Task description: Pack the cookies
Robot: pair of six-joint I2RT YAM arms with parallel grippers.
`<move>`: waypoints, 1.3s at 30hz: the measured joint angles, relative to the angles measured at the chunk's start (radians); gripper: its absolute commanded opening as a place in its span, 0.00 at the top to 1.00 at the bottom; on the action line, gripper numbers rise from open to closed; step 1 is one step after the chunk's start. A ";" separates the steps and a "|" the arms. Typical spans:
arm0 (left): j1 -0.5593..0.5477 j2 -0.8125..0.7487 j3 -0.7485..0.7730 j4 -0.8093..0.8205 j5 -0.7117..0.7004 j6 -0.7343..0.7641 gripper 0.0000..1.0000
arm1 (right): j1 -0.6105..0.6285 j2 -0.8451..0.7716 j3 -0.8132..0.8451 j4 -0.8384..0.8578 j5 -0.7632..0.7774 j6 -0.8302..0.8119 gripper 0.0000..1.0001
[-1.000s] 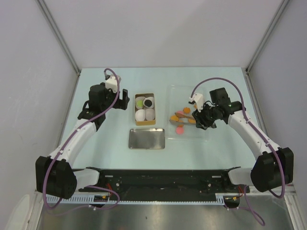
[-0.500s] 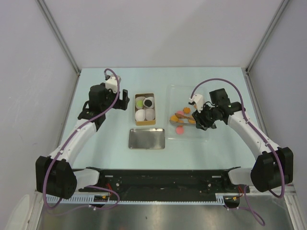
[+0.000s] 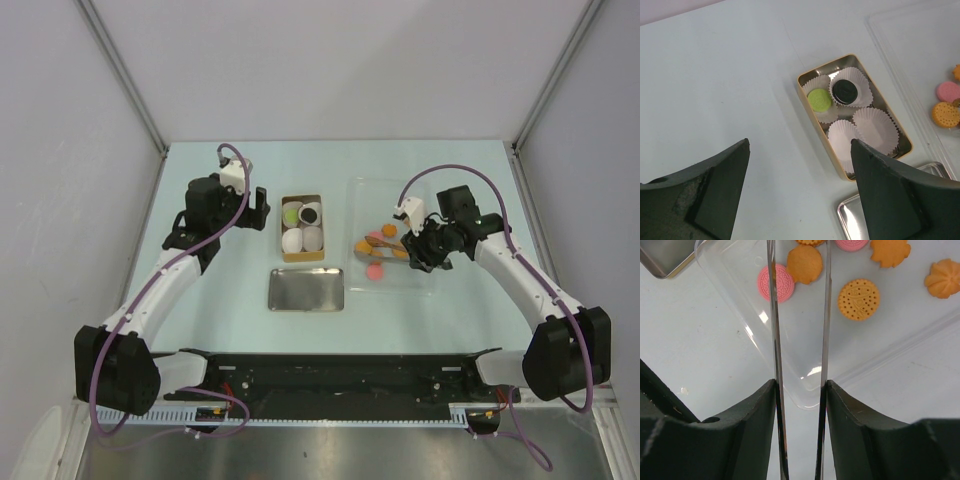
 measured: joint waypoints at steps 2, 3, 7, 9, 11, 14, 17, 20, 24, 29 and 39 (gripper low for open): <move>0.000 0.000 0.000 0.000 0.000 0.000 0.13 | -0.001 0.000 0.000 0.000 0.000 -0.002 0.53; 0.000 0.000 0.000 0.000 0.000 0.000 0.13 | -0.002 0.000 0.000 0.000 0.000 -0.003 0.53; 0.000 0.000 0.000 0.000 0.000 0.000 0.13 | -0.010 -0.002 -0.002 0.000 0.001 -0.003 0.53; 0.000 0.000 0.000 0.000 0.000 0.000 0.13 | -0.012 -0.003 -0.002 0.000 0.002 -0.004 0.53; 0.000 0.000 0.000 0.000 0.000 0.000 0.13 | -0.014 -0.003 -0.002 0.000 0.002 -0.007 0.53; 0.000 0.000 0.000 0.000 0.000 0.000 0.13 | -0.015 -0.003 -0.004 0.000 0.002 -0.010 0.53; 0.000 0.000 0.000 0.000 0.000 0.000 0.13 | -0.016 -0.003 -0.004 0.000 0.002 -0.011 0.52; 0.000 0.000 0.000 0.000 0.000 0.000 0.13 | -0.017 -0.003 -0.004 0.000 0.001 -0.011 0.53; 0.000 0.000 0.000 0.000 0.000 0.000 0.13 | -0.017 -0.003 -0.004 0.000 0.001 -0.011 0.52; 0.000 0.000 0.000 0.000 0.000 0.000 0.13 | -0.007 0.001 -0.004 0.006 0.002 -0.010 0.53; 0.000 0.000 0.000 0.000 0.000 0.000 0.13 | 0.029 0.025 -0.005 0.045 0.011 -0.008 0.53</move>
